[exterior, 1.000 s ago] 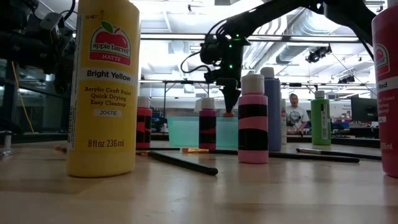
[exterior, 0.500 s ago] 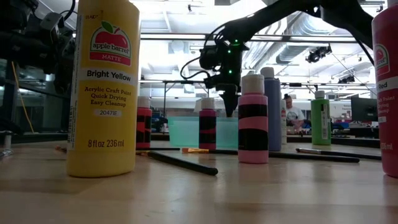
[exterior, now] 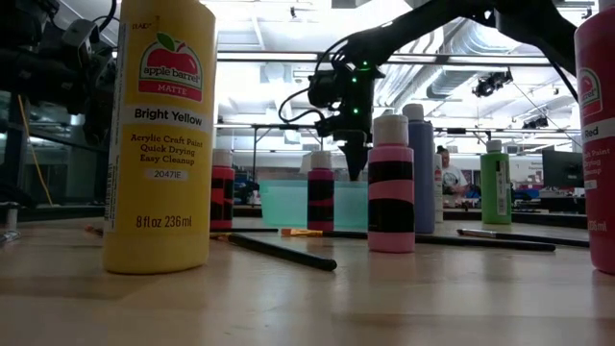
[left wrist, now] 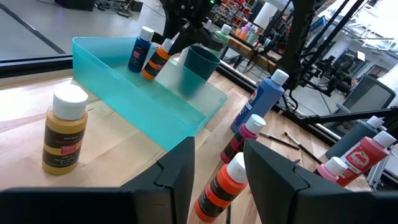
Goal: Pick & Place Paint Supplies
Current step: Put the orange paint bottle into the green bin
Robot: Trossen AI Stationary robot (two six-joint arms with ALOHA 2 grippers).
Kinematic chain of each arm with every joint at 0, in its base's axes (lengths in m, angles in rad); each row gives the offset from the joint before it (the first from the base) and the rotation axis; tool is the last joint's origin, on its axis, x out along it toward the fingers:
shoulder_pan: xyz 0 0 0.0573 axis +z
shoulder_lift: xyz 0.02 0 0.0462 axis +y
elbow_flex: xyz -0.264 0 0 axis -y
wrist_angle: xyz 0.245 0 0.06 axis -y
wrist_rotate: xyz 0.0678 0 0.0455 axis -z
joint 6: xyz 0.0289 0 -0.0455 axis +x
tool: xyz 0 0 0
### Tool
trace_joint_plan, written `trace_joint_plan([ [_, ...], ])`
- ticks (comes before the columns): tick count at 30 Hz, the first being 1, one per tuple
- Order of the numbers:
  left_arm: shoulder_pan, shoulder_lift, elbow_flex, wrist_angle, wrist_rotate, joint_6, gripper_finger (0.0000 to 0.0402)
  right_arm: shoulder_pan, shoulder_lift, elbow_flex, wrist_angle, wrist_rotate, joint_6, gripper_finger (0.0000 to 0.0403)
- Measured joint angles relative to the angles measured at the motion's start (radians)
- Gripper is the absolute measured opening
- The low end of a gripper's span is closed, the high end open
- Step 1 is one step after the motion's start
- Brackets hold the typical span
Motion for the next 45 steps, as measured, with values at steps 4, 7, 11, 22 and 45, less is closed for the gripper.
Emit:
trace_joint_plan([
  [4, 0.0, 0.0, 0.0, 0.0, 0.0, 0.0, 0.0136, 0.0, 0.0, 0.0, 0.004, 0.0, 0.0, 0.0134],
  [7, 0.0, 0.0, 0.0, 0.0, 0.0, 0.0, 0.0136, 0.0, 0.0, 0.0, 0.004, 0.0, 0.0, 0.0135],
  [11, 0.0, 0.0, 0.0, 0.0, 0.0, 0.0, 0.0136, 0.0, 0.0, 0.0, 0.004, -0.003, 0.001, 0.0135],
  [22, 0.0, 0.0, 0.0, 0.0, 0.0, 0.0, 0.0136, 0.0, 0.0, 0.0, 0.011, -0.01, 0.047, 0.0135],
  [45, 0.0, 0.0, 0.0, 0.0, 0.0, 0.0, 0.0136, -0.001, 0.0, 0.0, 0.011, 0.022, 0.089, 0.0228],
])
